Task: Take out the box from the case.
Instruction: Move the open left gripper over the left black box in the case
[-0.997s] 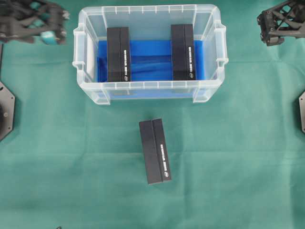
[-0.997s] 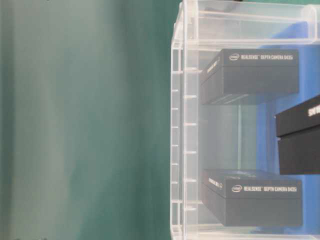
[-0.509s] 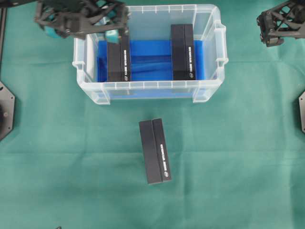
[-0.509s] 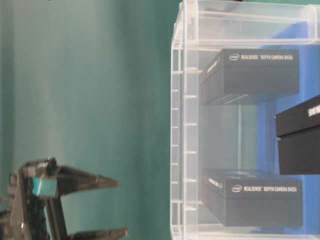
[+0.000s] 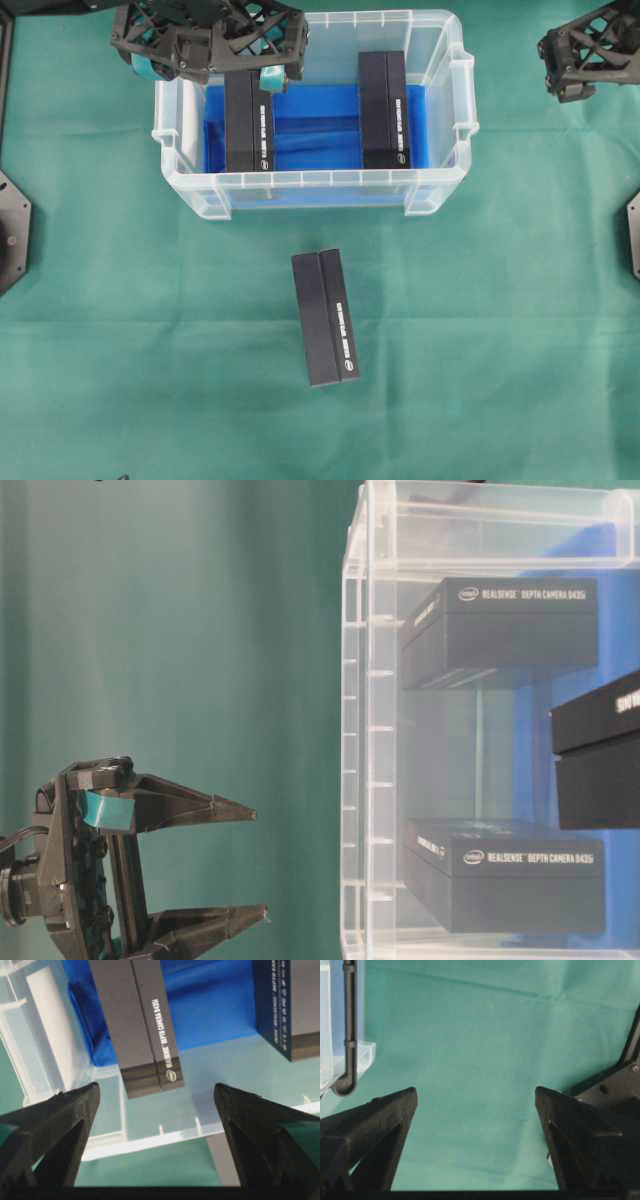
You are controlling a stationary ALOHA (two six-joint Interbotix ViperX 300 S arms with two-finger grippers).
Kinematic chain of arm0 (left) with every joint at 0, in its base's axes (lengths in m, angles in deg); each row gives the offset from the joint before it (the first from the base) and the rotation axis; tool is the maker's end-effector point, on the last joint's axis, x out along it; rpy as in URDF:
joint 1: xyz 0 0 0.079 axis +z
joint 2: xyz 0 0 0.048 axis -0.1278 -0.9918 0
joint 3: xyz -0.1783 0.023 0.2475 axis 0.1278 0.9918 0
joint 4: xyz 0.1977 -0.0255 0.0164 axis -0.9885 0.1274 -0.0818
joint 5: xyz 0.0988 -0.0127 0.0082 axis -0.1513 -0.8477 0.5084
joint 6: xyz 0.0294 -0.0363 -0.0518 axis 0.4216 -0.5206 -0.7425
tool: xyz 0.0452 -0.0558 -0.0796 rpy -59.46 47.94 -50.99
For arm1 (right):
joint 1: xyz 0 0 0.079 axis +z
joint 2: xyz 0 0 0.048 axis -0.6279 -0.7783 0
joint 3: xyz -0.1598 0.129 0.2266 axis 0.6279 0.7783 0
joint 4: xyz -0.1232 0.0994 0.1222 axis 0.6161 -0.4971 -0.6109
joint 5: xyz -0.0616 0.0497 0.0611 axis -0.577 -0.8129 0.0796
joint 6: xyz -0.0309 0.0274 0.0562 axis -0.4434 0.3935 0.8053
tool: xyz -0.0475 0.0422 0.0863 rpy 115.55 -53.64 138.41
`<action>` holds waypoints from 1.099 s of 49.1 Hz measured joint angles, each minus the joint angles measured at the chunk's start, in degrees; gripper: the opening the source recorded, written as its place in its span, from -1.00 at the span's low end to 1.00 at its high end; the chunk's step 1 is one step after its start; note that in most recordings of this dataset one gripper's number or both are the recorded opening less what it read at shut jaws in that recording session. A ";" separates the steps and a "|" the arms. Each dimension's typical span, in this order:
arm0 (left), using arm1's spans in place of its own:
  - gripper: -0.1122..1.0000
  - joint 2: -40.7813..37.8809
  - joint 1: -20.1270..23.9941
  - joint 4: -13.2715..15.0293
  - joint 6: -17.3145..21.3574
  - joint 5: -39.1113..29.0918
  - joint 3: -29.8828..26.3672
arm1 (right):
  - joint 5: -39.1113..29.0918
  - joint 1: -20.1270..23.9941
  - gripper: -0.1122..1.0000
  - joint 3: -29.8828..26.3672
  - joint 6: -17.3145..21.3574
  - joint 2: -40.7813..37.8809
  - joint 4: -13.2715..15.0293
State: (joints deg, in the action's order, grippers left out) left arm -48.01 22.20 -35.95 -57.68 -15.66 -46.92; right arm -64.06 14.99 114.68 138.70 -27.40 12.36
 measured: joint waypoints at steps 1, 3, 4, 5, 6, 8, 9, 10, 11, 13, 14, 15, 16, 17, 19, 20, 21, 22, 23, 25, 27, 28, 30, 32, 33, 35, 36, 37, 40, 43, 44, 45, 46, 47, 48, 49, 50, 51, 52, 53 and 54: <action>0.90 0.00 0.00 0.00 0.00 0.00 0.00 | 0.00 0.09 0.89 0.00 -0.09 0.00 0.00; 0.90 -0.09 0.00 0.09 0.00 -0.09 0.00 | 0.09 0.09 0.89 0.00 -0.09 0.00 0.00; 0.90 -0.09 0.00 0.00 -0.09 0.00 0.00 | 0.00 0.18 0.89 0.00 -0.09 -0.09 0.00; 0.90 -0.09 0.00 0.00 0.00 0.00 0.00 | 0.09 0.26 0.89 0.00 -0.09 0.00 0.00; 0.90 -0.09 -0.09 0.00 0.00 0.00 0.00 | 0.09 0.35 0.89 0.00 -0.09 0.00 0.00; 0.90 -0.09 0.00 0.09 0.00 -0.09 0.00 | 0.09 0.44 0.89 0.00 -0.09 0.00 0.00; 0.90 -0.09 -0.09 0.00 0.00 -0.09 0.00 | 0.00 0.44 0.89 0.00 -0.09 0.00 0.00; 0.90 -0.09 0.00 0.00 -0.09 -0.09 0.00 | 0.09 0.53 0.89 0.00 -0.09 0.00 0.00; 0.90 -0.09 0.00 0.09 0.00 -0.09 0.00 | 0.09 0.53 0.89 0.00 -0.09 0.00 0.00; 0.90 -0.09 -0.09 0.00 -0.09 -0.09 0.00 | 0.00 0.62 0.89 0.00 -0.09 -0.09 0.00; 0.90 -0.09 -0.09 0.09 0.00 -0.09 -0.09 | 0.09 0.62 0.89 0.00 -0.09 0.00 0.00; 0.90 -0.09 -0.09 0.09 0.00 -0.09 0.00 | 0.00 0.62 0.89 0.00 -0.09 0.00 0.00; 0.90 -0.09 -0.09 0.09 -0.09 -0.09 0.00 | 0.00 0.62 0.89 0.00 -0.09 0.00 0.00; 0.90 -0.09 -0.09 0.00 -0.09 -0.09 0.00 | 0.00 0.62 0.89 0.00 -0.09 0.00 0.00; 0.90 -0.09 -0.18 0.09 -0.09 -0.18 0.00 | 0.09 0.62 0.89 0.00 -0.09 0.00 0.00; 0.90 -0.09 -0.18 0.00 -0.09 -0.35 0.00 | 0.00 0.62 0.89 0.00 -0.09 0.00 0.00; 0.90 -0.09 -0.26 0.09 -0.09 -0.44 0.00 | 0.09 0.62 0.89 0.00 -0.09 -0.09 0.00; 0.90 -0.09 -0.35 0.00 -0.18 -0.62 0.00 | 0.00 0.62 0.89 0.00 -0.09 0.00 0.00; 0.90 -0.09 -0.35 0.00 -0.18 -0.70 0.00 | 0.00 0.62 0.89 0.00 0.00 -0.09 0.00; 0.90 0.00 -0.44 0.00 -0.26 -0.97 0.00 | 0.09 0.62 0.88 0.00 -0.09 0.00 0.00; 0.90 -0.09 -0.44 0.00 -0.53 -1.23 0.00 | 0.09 0.70 0.88 0.00 -0.09 -0.09 0.00; 0.90 -0.09 -0.44 0.00 -0.62 -1.41 0.00 | 0.18 0.70 0.88 0.00 -0.09 0.00 0.00; 0.90 -0.09 -0.44 0.00 -0.88 -1.49 0.00 | 0.26 0.62 0.88 0.00 -0.09 0.00 0.00; 0.90 -0.09 -0.44 0.00 -0.88 -1.49 0.00 | 0.35 0.70 0.88 0.00 -0.09 0.00 0.00; 0.90 -0.09 -0.53 0.00 -0.79 -1.49 -0.09 | 0.35 0.70 0.88 0.00 -0.09 0.00 0.00; 0.90 -0.09 -0.62 0.00 -1.05 -1.49 0.00 | 0.44 0.70 0.88 0.00 -0.09 0.00 0.00; 0.90 -0.09 -0.53 0.00 -0.97 -1.49 0.00 | 0.44 0.70 0.88 0.00 -0.09 0.00 0.00; 0.90 -0.09 -0.53 0.00 -0.97 -1.58 0.00 | 0.53 0.70 0.88 0.00 0.00 0.00 0.00; 0.90 0.00 -0.62 0.00 -0.97 -1.58 -0.09 | 0.53 0.79 0.88 0.00 -0.09 0.00 0.00; 0.90 -0.09 -0.62 0.00 -1.05 -1.49 0.00 | 0.53 0.79 0.88 0.00 -0.09 -0.09 0.00; 0.90 0.00 -0.62 0.09 -1.14 -1.49 0.00 | 0.53 0.79 0.88 0.00 -0.09 0.00 0.00; 0.90 0.00 -0.62 0.00 -1.23 -1.49 0.00 | 0.53 0.79 0.88 0.00 -0.09 0.00 0.00; 0.90 -0.09 -0.62 0.00 -1.41 -1.49 0.00 | 0.53 0.79 0.88 0.00 0.00 -0.09 0.00; 0.90 -0.09 -0.70 0.00 -1.41 -1.41 0.00 | 0.53 0.79 0.88 0.00 0.00 0.00 0.00; 0.90 -0.09 -0.70 0.09 -1.58 -1.41 0.00 | 0.53 0.79 0.88 0.00 0.00 0.00 0.09; 0.90 -0.09 -0.62 0.00 -1.76 -1.41 0.00 | 0.53 0.79 0.88 0.00 0.00 -0.09 0.00; 0.90 -0.09 -0.70 0.00 -1.76 -1.41 0.00 | 0.53 0.79 0.88 0.00 0.00 -0.09 0.00; 0.90 -0.09 -0.70 0.00 -1.76 -1.41 0.00 | 0.53 0.79 0.88 0.00 0.00 0.00 0.00; 0.90 -0.09 -0.70 0.00 -1.76 -1.41 0.00 | 0.53 0.79 0.88 0.00 0.00 0.00 0.00; 0.90 -0.09 -0.70 0.00 -1.93 -1.41 0.00 | 0.53 0.79 0.88 0.00 0.00 -0.09 0.00; 0.90 0.00 -0.79 0.09 -2.02 -1.41 0.00 | 0.53 0.79 0.88 0.00 0.00 0.00 0.00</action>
State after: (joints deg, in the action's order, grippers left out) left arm -48.01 21.40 -35.86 -59.70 -17.07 -46.92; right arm -63.54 15.78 114.68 138.70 -27.40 12.36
